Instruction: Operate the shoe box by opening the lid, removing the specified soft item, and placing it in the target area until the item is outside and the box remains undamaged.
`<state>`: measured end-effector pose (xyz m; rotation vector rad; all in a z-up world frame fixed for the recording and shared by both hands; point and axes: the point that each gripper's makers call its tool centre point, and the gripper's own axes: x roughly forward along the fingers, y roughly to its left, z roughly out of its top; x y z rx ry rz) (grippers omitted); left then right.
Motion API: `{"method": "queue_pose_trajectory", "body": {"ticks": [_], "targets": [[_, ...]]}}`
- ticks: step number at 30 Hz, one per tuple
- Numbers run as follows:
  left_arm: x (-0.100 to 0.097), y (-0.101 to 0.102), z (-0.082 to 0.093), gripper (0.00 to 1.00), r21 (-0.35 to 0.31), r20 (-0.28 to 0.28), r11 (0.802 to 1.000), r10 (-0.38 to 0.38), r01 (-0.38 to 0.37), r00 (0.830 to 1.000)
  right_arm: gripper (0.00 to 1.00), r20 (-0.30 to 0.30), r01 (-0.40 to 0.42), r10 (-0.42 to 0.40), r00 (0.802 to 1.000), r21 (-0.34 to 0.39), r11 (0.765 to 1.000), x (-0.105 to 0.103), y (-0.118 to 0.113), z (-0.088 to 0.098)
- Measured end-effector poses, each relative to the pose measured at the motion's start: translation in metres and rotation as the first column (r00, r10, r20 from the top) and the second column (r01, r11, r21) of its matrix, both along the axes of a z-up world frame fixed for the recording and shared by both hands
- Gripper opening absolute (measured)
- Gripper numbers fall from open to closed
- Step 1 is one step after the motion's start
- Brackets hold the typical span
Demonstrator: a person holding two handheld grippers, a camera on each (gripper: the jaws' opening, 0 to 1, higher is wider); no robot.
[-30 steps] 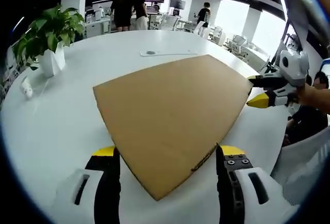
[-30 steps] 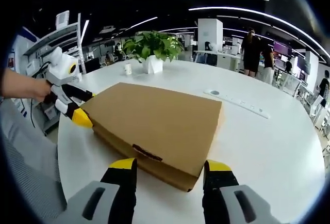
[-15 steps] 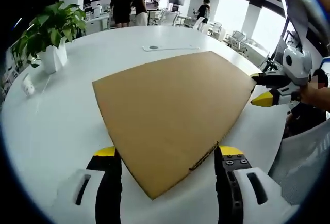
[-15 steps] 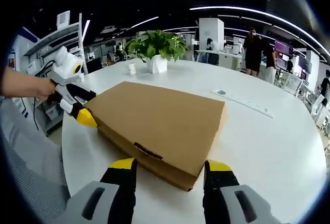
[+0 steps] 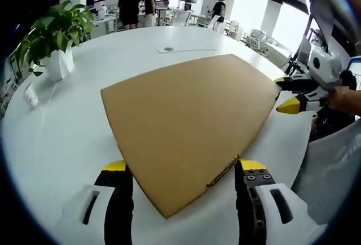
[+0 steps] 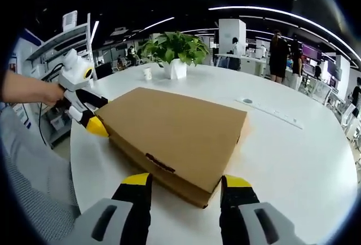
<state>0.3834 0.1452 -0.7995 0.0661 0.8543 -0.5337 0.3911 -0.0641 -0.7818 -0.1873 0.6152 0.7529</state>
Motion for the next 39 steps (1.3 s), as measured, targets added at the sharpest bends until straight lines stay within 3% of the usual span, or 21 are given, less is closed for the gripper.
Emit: {"method": "queue_pose_trajectory", "body": {"ticks": [14, 39], "targets": [[-0.008, 0.012, 0.005, 0.76, 0.016, -0.017, 0.998, -0.053, 0.053, 0.998, 0.42, -0.007, -0.037, 0.037, 0.999, -0.001, 0.999, -0.013, 0.016, 0.001], [-0.003, 0.038, 0.004, 0.77, 0.052, -0.056, 0.991, -0.124, 0.127, 0.991, 0.36, -0.011, -0.101, 0.101, 0.995, -0.005, 0.995, -0.029, 0.037, 0.001]]}}
